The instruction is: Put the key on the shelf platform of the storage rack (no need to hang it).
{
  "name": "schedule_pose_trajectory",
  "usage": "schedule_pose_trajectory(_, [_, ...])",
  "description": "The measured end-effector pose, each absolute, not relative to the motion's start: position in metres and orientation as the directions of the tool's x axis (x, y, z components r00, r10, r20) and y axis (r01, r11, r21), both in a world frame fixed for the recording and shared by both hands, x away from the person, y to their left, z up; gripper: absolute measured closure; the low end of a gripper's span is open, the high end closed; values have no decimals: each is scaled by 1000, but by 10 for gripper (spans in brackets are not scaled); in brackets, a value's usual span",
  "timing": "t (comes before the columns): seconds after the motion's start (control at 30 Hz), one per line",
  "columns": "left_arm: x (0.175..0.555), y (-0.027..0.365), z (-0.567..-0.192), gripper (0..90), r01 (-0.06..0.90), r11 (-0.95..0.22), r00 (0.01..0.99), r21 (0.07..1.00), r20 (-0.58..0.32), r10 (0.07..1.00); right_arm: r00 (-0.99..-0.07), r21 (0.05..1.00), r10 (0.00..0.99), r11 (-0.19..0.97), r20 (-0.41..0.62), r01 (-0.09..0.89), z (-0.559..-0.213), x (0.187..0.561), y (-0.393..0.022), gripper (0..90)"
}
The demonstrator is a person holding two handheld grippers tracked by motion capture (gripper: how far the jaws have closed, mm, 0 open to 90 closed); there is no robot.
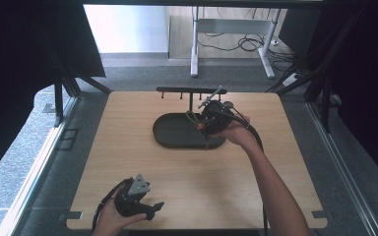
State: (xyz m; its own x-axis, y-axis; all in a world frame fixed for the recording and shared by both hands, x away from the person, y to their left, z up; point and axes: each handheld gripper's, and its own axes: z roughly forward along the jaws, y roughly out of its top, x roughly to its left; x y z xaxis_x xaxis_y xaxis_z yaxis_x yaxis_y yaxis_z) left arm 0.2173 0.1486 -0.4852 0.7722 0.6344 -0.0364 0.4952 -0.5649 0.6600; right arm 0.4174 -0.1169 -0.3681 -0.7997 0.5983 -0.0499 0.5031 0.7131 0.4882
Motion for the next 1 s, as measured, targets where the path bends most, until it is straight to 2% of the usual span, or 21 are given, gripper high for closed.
schedule_pose_trajectory(1.0, [218, 139, -495, 191, 493, -608, 792, 622, -32, 610, -807, 476, 588, 728, -61, 494, -382, 414, -119, 663])
